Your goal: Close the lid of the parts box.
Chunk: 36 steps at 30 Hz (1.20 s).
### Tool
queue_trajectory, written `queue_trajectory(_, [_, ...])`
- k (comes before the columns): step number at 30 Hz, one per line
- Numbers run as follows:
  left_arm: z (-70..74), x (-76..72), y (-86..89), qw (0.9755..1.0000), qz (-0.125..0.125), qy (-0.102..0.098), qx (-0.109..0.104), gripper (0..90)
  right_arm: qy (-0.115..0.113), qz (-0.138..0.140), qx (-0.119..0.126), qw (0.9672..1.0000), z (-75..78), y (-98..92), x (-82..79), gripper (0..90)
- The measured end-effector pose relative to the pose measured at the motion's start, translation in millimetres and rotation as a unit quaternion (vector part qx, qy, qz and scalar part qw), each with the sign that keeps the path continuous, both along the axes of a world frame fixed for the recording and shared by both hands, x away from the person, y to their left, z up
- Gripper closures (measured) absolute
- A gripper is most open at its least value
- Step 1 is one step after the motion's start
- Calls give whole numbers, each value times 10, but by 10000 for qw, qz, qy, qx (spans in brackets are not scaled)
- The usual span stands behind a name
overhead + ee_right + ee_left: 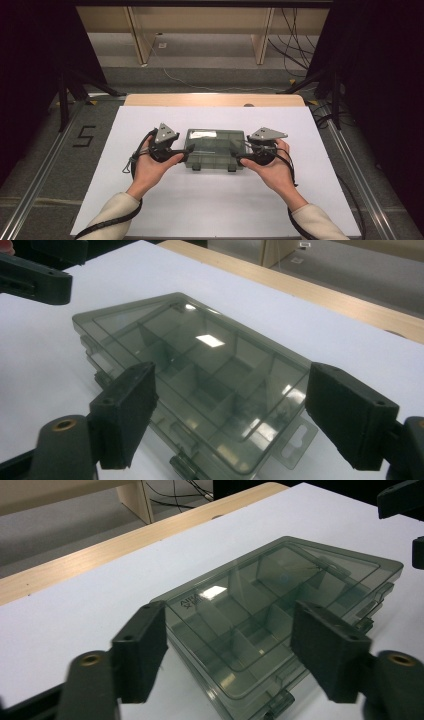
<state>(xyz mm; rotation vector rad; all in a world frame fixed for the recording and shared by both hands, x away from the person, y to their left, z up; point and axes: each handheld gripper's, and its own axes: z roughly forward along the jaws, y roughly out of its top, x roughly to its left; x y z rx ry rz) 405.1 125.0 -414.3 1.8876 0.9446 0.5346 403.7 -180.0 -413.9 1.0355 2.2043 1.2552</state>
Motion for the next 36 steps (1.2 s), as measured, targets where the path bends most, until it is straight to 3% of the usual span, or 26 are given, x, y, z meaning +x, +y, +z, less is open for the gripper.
queue_trajectory(3, [7, -1, -1, 10000, 17, 17, -35, 428, -31, 27, 32, 10000, 27, 7, 3, 273])
queue_trajectory(4, [16, -5, 10, 10000, 6, 32, 54, 466, -100, 47, 34, 9999, 30, 12, 8, 291])
queue_trajectory(6, [16, -14, -12, 10000, 60, 5, -25, 548, -119, 79, 71, 9999, 42, 28, 11, 357])
queue_trajectory(10, [33, -39, -41, 10000, 2, -61, 58, 695, -262, 167, 210, 9993, 68, 62, 13, 572])
queue_trajectory(13, [30, -48, -66, 10000, -57, -23, 50, 791, -250, 209, 150, 9994, 83, 82, 12, 699])
queue_trajectory(20, [2, -46, -106, 9997, -158, 162, 45, 894, -211, 263, 20, 9994, 47, 112, 8, 900])
queue_trajectory(24, [-23, -41, -130, 9995, -198, 244, 57, 895, -185, 301, -41, 9994, 20, 138, 13, 900])
queue_trajectory(25, [-25, -35, -121, 9991, -265, 275, 169, 895, -101, 330, -68, 9994, 20, 140, 6, 900])
queue_trajectory(31, [-75, -30, -155, 9988, -280, 356, 182, 896, 15, 355, -111, 9993, -33, 170, 6, 900])
queue_trajectory(32, [-90, -32, -178, 9991, -215, 344, 89, 896, 51, 375, -127, 9992, -36, 171, 6, 900])
queue_trajectory(36, [-109, -32, -185, 9988, -270, 370, 187, 896, 105, 385, -113, 9991, -49, 178, 7, 900])
